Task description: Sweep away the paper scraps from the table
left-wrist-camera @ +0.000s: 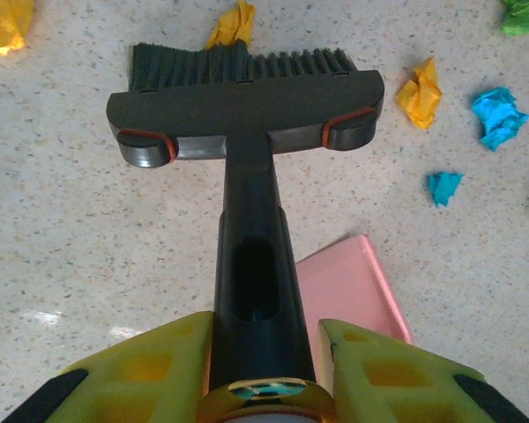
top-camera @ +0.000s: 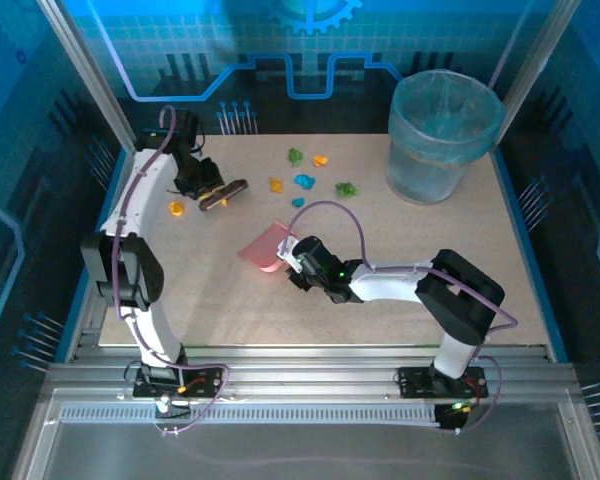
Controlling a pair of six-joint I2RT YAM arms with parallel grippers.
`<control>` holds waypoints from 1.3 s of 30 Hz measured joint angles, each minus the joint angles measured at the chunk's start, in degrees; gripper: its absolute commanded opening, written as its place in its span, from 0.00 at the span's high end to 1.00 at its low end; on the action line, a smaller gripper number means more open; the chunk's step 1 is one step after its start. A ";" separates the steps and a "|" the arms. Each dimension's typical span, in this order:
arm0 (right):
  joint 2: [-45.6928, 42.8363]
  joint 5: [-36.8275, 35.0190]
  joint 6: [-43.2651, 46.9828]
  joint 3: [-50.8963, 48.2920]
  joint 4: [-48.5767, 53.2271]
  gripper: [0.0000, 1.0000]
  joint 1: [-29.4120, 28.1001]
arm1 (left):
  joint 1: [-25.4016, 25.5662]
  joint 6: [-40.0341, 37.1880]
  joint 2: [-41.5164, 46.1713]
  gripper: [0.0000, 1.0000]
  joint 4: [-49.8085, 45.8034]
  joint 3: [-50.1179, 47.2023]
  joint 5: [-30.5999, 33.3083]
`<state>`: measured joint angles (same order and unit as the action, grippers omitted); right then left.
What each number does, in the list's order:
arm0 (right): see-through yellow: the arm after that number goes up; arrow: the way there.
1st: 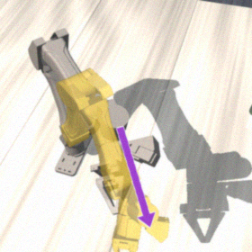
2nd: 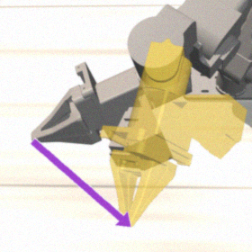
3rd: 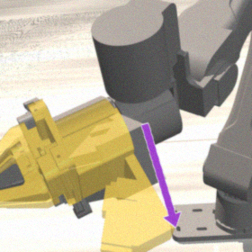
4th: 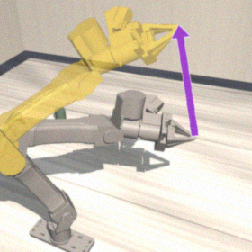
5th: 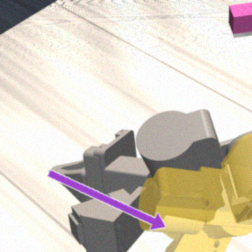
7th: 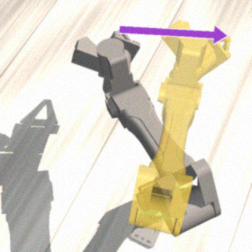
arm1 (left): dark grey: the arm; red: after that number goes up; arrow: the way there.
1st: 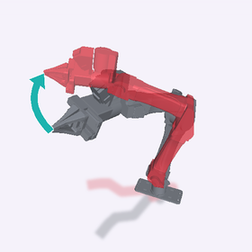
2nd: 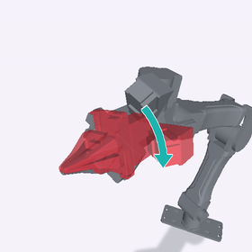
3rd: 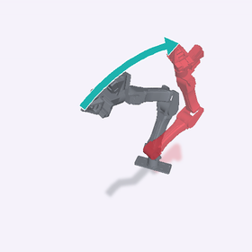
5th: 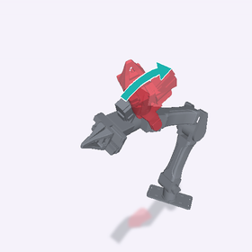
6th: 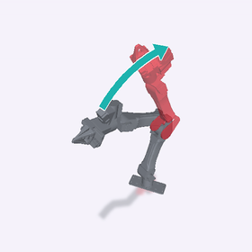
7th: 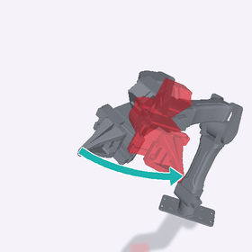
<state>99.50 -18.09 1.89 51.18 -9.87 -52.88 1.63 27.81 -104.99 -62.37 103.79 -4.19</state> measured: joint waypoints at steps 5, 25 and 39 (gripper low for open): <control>0.07 -0.02 -0.02 0.20 0.00 1.00 0.00 | 0.00 2.12 4.68 1.00 2.91 -5.35 -4.26; 1.03 -0.68 -0.46 0.87 0.04 1.00 0.02 | 5.77 5.18 22.45 1.00 2.10 -19.39 -11.04; 1.40 -1.01 -0.55 1.11 0.22 1.00 0.04 | 5.77 4.90 14.99 1.00 3.13 -14.80 -9.73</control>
<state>100.90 -19.09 1.34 52.29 -9.65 -52.84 7.40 32.71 -90.00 -59.24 88.99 -13.91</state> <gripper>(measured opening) 0.268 0.312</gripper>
